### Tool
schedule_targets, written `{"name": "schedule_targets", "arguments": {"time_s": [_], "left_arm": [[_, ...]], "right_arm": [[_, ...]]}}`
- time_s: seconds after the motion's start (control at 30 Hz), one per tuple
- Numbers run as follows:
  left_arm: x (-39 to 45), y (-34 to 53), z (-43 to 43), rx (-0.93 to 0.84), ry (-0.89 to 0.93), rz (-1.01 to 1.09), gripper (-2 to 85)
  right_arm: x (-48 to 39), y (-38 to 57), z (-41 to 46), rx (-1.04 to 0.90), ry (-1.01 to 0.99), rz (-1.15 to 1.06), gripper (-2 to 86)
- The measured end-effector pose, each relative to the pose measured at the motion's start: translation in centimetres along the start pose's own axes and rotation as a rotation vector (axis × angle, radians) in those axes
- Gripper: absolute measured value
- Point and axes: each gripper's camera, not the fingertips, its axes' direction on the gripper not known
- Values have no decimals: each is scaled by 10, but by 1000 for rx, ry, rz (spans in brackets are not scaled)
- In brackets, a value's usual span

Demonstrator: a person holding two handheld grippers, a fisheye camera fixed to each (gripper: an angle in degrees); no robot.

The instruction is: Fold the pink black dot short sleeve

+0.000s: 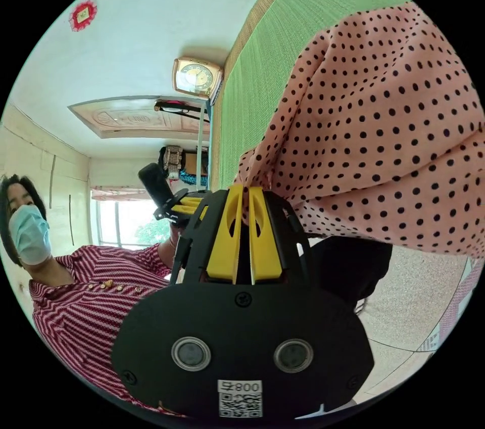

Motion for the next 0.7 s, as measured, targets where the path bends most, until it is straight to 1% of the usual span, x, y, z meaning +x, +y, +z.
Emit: {"name": "schedule_targets", "arguments": {"time_s": [0.03, 0.1, 0.2, 0.33, 0.47, 0.57, 0.7], "left_arm": [[-9, 3, -9, 51, 12, -32, 24], [-24, 7, -17, 98, 1, -77, 30], [-43, 7, -19, 132, 7, -123, 41], [-50, -2, -5, 109, -10, -103, 55], [-50, -10, 10, 93, 3, -75, 65], [-50, -12, 20, 95, 8, -60, 69], [-54, -3, 37, 82, 53, -64, 71]], "right_arm": [[-2, 4, -3, 5, -3, -5, 20], [-11, 18, -14, 26, -12, -29, 17], [-30, 27, -32, 78, -59, -79, 15], [-73, 25, -52, 112, -60, -183, 13], [-137, 27, -63, 100, -4, -316, 13], [-179, 43, -58, 82, 47, -385, 13], [-217, 81, -31, 19, 89, -421, 13]]}}
